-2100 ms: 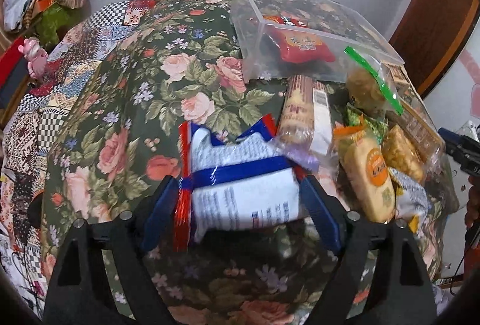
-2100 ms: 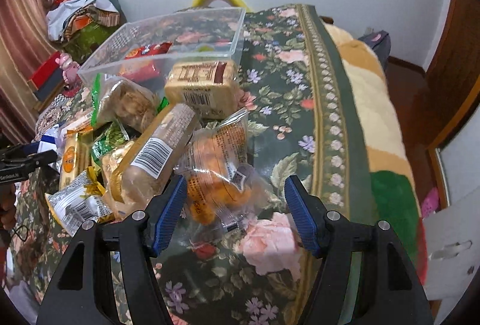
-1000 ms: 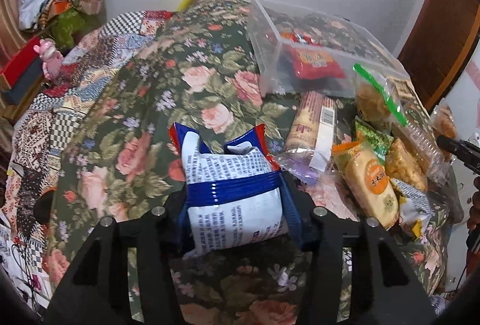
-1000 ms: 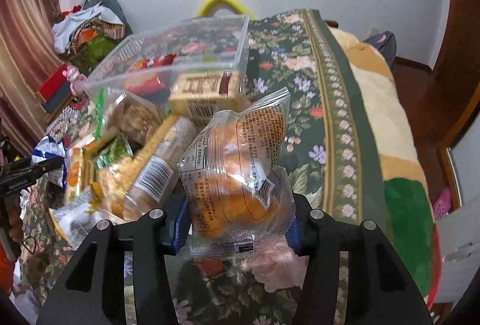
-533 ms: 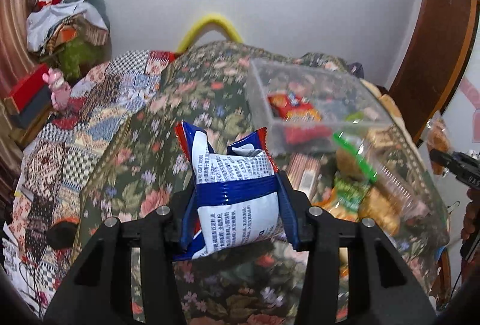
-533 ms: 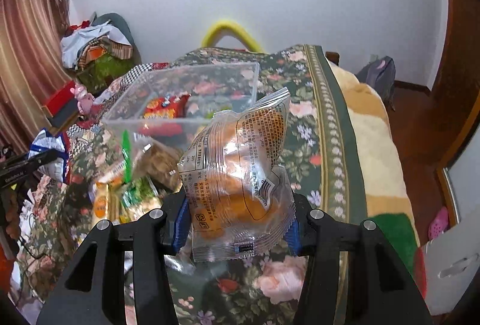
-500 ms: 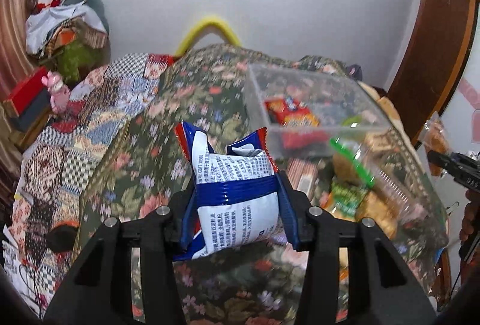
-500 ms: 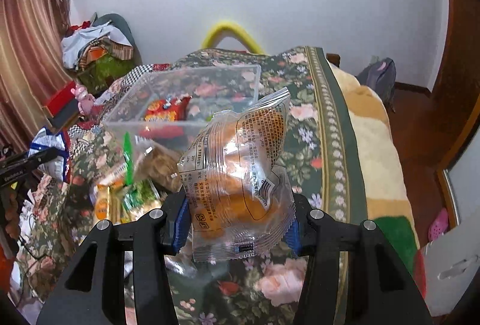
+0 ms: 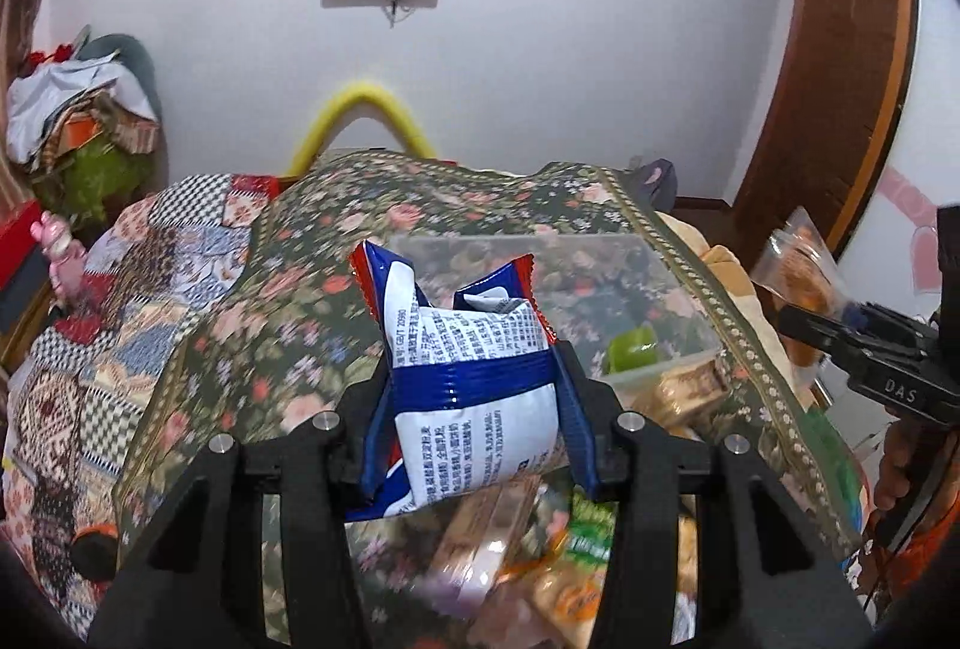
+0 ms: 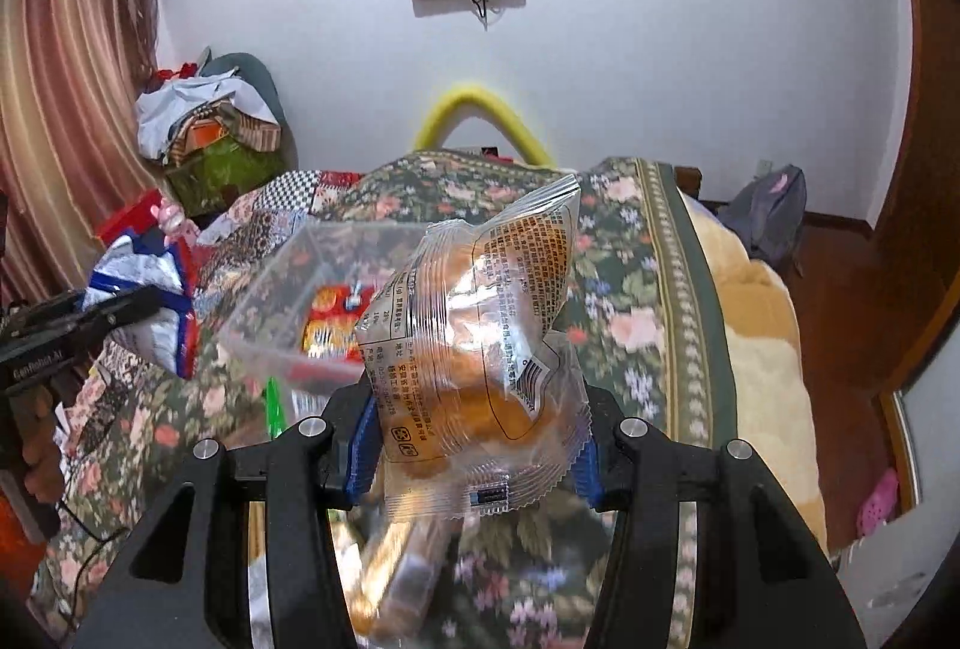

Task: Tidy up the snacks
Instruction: 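Carry both packs over the clear box and release them inside with both tools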

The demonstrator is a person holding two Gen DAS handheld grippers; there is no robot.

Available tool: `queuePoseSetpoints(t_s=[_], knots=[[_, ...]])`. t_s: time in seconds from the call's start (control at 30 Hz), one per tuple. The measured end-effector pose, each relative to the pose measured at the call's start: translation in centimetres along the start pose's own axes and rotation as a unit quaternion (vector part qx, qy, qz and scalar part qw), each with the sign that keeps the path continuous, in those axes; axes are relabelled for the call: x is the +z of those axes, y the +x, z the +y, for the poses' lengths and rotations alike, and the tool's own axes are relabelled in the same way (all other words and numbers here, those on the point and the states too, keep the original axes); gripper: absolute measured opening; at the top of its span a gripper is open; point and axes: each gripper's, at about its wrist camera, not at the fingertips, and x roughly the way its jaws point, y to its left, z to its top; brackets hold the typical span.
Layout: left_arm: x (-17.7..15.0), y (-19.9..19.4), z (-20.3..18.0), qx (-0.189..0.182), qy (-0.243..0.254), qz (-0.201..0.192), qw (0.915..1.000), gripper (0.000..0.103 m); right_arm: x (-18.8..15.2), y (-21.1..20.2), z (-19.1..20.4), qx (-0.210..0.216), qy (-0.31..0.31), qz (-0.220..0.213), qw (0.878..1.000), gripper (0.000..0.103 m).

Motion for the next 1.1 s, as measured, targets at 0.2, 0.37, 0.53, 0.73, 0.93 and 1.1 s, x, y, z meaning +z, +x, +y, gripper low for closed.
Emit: queuePoseSetpoints(t_s=[0.2, 0.37, 0.53, 0.73, 0.93, 1.1], knots=[[2.0, 3.1, -1.6, -0.018, 0.007, 0.009, 0.9998, 0.047, 2.2, 2.0, 0.3, 0.005, -0.008, -0.005, 1.000, 0.048], [3.1, 6.2, -2.4, -0.026, 0.006, 0.024, 0.9994, 0.047, 3.1, 4.2, 0.4, 0.009, -0.012, 0.004, 1.000, 0.048], [3.9, 9.6, -3.1, -0.028, 0.018, 0.042, 0.9986, 0.047, 3.4, 6.6, 0.0, 0.017, -0.002, 0.023, 1.000, 0.048], [4.3, 13.1, -3.4, -0.029, 0.028, 0.072, 0.9966, 0.047, 3.5, 9.9, -0.4, 0.014, 0.000, 0.058, 0.998, 0.048], [4.9, 15.9, -4.0, -0.026, 0.040, 0.098, 0.9940, 0.048, 3.4, 12.2, -0.9, 0.005, -0.018, 0.093, 0.995, 0.048], [4.9, 17.5, -4.4, -0.021, 0.054, 0.117, 0.9914, 0.050, 3.4, 13.3, -1.1, 0.006, -0.022, 0.114, 0.993, 0.048]])
